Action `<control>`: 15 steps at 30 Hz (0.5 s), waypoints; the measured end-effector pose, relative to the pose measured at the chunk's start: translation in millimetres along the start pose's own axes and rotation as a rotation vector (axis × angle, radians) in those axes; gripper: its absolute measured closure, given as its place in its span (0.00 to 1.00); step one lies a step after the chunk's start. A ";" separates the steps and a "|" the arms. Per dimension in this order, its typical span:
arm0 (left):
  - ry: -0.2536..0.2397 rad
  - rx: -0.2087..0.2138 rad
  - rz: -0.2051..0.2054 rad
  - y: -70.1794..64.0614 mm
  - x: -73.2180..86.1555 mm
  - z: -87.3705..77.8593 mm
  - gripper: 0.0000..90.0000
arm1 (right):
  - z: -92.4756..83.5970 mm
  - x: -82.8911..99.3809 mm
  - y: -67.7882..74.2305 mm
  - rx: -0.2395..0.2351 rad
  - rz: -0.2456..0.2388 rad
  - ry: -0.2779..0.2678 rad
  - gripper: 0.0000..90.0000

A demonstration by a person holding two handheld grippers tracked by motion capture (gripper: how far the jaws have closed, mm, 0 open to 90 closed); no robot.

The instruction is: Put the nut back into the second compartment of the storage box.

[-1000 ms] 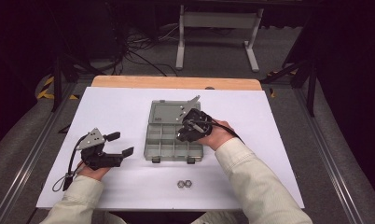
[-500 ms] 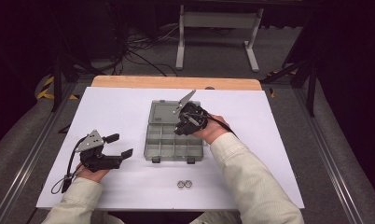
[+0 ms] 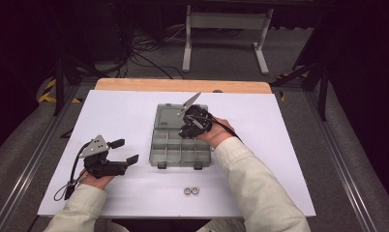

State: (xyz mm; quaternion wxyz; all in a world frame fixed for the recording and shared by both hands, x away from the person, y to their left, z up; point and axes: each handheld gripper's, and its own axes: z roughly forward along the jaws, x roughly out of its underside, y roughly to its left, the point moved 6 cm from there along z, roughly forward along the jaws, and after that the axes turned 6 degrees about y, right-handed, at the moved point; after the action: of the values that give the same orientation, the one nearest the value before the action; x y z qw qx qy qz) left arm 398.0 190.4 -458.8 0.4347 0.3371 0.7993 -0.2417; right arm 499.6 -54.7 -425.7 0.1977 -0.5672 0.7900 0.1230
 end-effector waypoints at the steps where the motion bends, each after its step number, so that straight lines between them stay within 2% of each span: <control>1: -0.001 -0.002 -0.003 -0.1 0.5 -0.5 0.19 | 0.8 -0.3 0.1 0.001 -0.003 0.003 0.77; 15: 0.004 -0.024 -0.010 1.0 7.5 -9.5 0.19 | 20.4 -3.7 0.8 -0.024 -0.006 0.016 0.77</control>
State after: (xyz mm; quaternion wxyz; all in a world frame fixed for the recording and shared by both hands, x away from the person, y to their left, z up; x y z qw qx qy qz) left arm 390.7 199.9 -460.5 0.4360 0.3282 0.8046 -0.2339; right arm 503.4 -42.8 -442.3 0.1849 -0.5731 0.7882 0.1272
